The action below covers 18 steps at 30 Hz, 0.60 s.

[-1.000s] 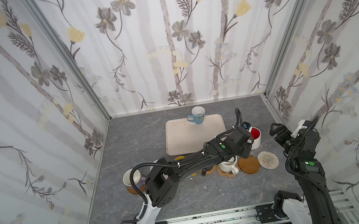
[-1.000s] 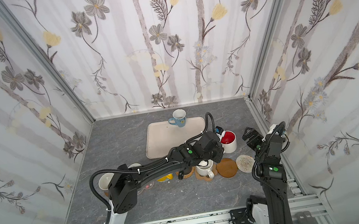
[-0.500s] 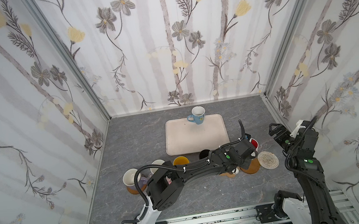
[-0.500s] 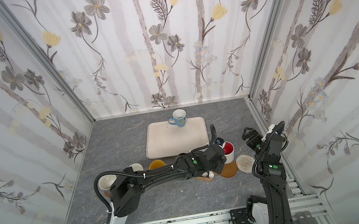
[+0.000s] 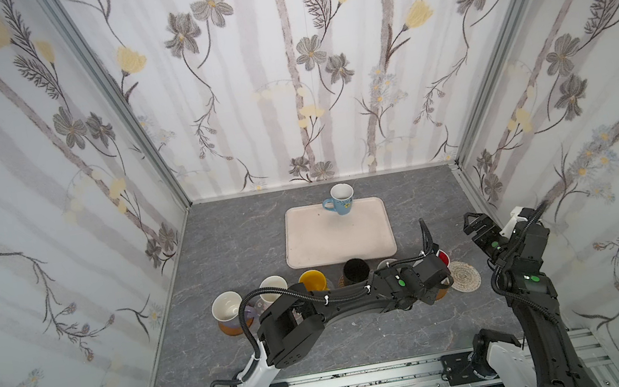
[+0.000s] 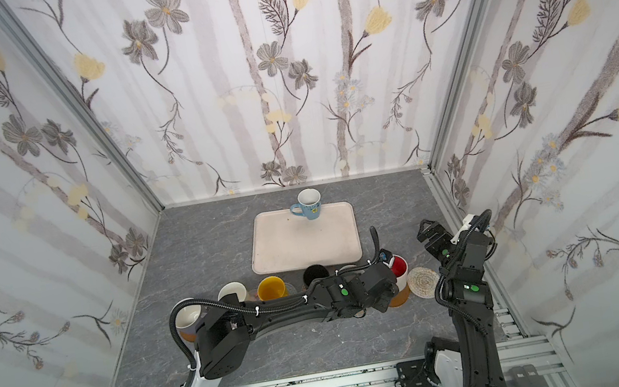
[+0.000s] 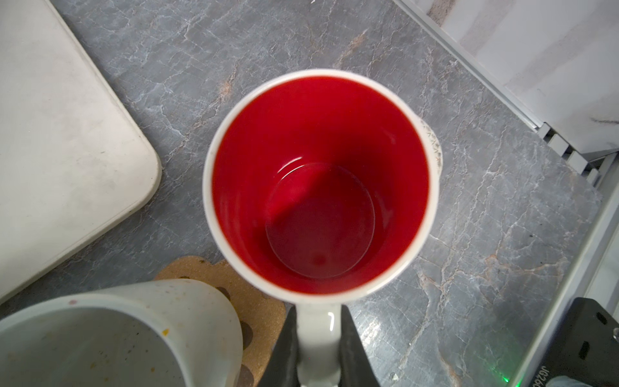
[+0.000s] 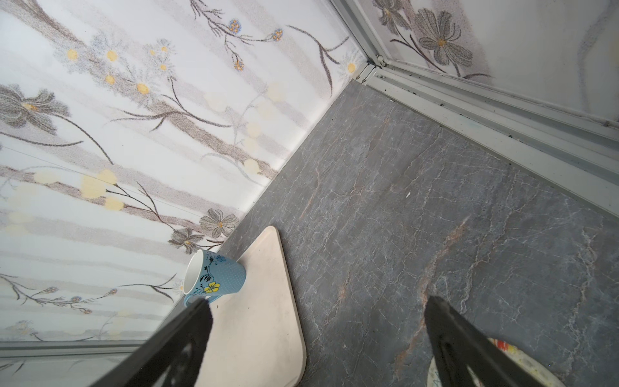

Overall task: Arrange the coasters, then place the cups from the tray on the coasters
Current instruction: 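Lower the red-lined white mug onto the cork coaster with the left gripper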

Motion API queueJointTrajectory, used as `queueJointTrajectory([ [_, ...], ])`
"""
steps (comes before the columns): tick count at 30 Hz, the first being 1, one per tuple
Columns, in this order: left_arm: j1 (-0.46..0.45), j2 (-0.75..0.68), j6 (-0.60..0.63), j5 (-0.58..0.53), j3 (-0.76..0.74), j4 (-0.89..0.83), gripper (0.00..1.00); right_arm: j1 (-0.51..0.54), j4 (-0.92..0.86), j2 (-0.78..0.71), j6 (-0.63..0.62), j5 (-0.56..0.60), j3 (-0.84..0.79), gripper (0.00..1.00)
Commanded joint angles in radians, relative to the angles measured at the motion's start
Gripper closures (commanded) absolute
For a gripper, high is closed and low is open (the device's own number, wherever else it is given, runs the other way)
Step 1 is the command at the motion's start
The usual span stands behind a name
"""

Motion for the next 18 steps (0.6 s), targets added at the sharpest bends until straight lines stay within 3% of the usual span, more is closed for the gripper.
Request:
queueJointTrajectory([
  [1,-0.008,0.011,-0.032,-0.064,0.003,0.058,1.00,0.000,0.065,0.006,-0.002,-0.019,-0.005,0.00],
  [15,-0.031,0.044,-0.056,-0.056,-0.002,0.058,1.00,-0.009,0.093,0.009,-0.006,-0.051,-0.023,0.00],
  [18,-0.036,0.045,-0.058,-0.056,-0.010,0.058,0.94,-0.012,0.101,0.009,-0.010,-0.067,-0.025,0.00],
])
